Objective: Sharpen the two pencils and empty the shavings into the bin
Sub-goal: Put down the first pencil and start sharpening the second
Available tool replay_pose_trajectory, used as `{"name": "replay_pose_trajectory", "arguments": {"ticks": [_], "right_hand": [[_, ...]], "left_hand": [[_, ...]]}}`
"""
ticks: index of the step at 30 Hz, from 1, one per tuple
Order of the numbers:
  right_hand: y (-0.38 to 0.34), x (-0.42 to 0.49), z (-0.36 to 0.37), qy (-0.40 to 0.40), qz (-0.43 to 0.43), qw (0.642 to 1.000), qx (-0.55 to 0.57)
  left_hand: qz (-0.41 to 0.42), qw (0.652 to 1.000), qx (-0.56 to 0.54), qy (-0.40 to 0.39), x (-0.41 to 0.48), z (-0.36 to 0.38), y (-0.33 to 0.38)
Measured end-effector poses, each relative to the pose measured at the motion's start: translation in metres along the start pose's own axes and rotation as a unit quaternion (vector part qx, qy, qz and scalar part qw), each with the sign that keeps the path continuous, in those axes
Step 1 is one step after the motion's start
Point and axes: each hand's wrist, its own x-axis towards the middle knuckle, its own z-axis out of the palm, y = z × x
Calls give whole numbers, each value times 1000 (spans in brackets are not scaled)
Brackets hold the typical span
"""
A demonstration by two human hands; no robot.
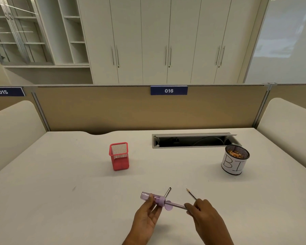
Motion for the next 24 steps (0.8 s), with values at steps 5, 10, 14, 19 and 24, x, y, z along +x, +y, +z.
{"name": "replay_pose_trajectory", "arguments": {"ticks": [5,10,14,19,24], "right_hand": [[-9,7,-12,-78,20,997,4],[-14,32,-34,-361,435,711,417],[-7,36,-43,-393,560,455,570],[-5,39,-37,-301,385,765,419],[6,32,-28,-157,98,978,96]], "left_hand": [[13,999,33,-7,5,5,3],[35,995,94,-8,7,12,11],[35,992,123,-17,4,20,15],[58,992,110,-18,7,30,20],[47,995,78,-37,8,34,13]]}}
